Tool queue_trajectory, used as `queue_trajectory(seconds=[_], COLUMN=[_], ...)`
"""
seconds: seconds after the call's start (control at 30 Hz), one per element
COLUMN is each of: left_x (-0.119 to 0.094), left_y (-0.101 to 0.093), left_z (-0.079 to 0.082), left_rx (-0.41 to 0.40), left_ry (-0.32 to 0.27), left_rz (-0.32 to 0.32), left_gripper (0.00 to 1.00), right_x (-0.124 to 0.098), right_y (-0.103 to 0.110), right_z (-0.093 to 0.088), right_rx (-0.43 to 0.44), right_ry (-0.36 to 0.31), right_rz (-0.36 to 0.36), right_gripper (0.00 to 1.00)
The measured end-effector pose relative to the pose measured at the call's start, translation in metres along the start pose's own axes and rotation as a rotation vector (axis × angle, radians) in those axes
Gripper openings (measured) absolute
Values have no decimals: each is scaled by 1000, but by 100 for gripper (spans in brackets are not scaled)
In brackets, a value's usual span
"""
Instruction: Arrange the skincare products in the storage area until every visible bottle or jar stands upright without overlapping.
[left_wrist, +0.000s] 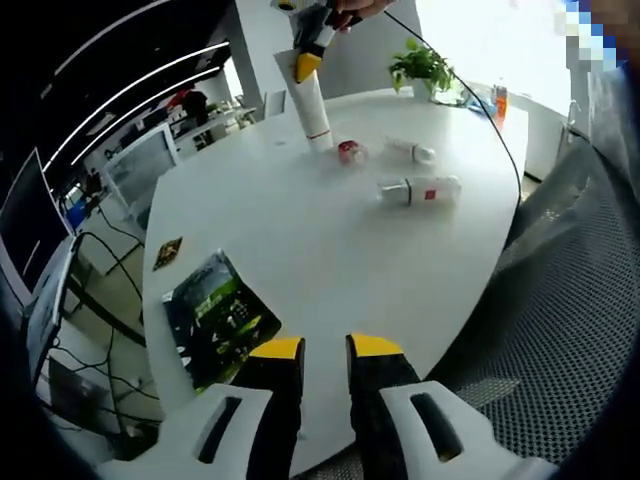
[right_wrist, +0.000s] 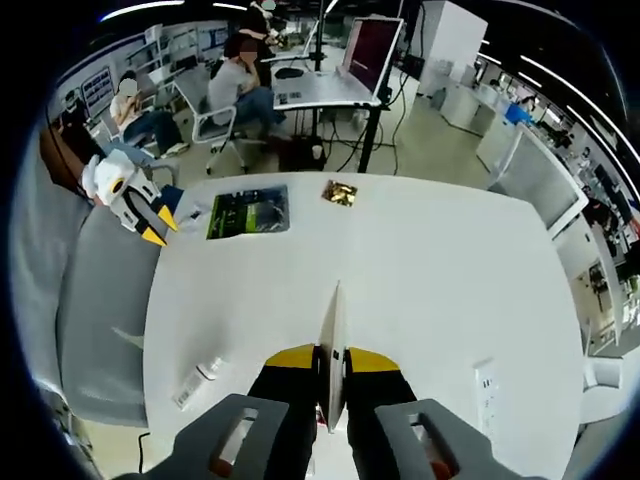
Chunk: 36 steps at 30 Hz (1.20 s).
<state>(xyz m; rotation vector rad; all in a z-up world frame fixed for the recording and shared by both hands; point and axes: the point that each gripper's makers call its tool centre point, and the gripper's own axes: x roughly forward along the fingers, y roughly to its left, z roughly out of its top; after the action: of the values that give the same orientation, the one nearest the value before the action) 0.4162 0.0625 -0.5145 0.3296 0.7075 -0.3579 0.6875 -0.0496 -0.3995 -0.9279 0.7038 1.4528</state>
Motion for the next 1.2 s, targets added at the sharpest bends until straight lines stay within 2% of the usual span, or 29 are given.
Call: queue_trajectory(seconds=[0.73,1.2], left_x=[1,1], left_y=[2,3], left_z=[-4,-7], left_rx=[-1,3], left_ry=[20,35], left_rz=[7,9], left_gripper=[15,14], right_x=[24,28], right_y=[-22,-32], right_z=[-20,-23], right_rx=[9,-45], right_ry=[19,7], right_rz=[14,48], right_gripper=[3,4])
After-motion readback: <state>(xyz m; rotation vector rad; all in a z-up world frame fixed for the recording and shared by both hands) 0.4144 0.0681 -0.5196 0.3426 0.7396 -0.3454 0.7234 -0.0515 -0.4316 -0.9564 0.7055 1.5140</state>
